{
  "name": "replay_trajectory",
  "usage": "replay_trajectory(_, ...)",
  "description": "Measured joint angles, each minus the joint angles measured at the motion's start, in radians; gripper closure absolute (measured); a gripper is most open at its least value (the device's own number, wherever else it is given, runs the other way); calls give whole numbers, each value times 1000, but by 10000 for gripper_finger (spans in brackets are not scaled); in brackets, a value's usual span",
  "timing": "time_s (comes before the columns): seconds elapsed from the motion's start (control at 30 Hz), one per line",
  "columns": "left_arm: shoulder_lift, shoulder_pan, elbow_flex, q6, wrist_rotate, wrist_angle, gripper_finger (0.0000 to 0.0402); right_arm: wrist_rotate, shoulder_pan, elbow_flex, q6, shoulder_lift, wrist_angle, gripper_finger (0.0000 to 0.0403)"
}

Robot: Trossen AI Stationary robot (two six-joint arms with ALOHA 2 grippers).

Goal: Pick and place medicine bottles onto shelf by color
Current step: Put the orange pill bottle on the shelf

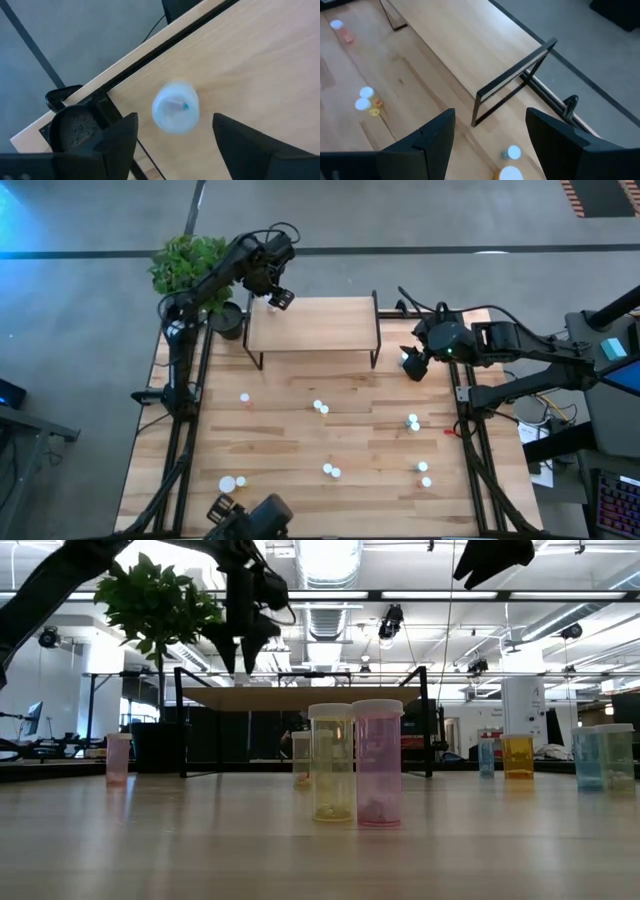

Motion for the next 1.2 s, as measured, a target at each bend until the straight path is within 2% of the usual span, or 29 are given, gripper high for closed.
replay_trajectory(0.2,-106,-84,-1,33,5,1,151,0,0,-9,-60,0,11,170)
replay_trajectory(0.4,-196,-227,-2,49,-4,23,150,-1,0,-28,-147,0,67,170)
replay_trajectory(0.53,-254,-329,-3,7,-30,7,150,-17,0,-34,-146,0,71,170)
replay_trajectory(0.73,-343,-483,-3,-29,-36,6,150,-142,1,-33,-26,-7,70,170)
replay_trajectory(0.97,-394,-704,-19,-59,-22,2,150,-140,3,-22,168,-1,93,170)
replay_trajectory(1.07,-416,-819,-94,-142,-20,2,150,-138,29,-27,273,4,93,170)
replay_trajectory(1.2,-475,-1004,-295,-334,-27,1,150,-90,112,-32,387,26,101,170)
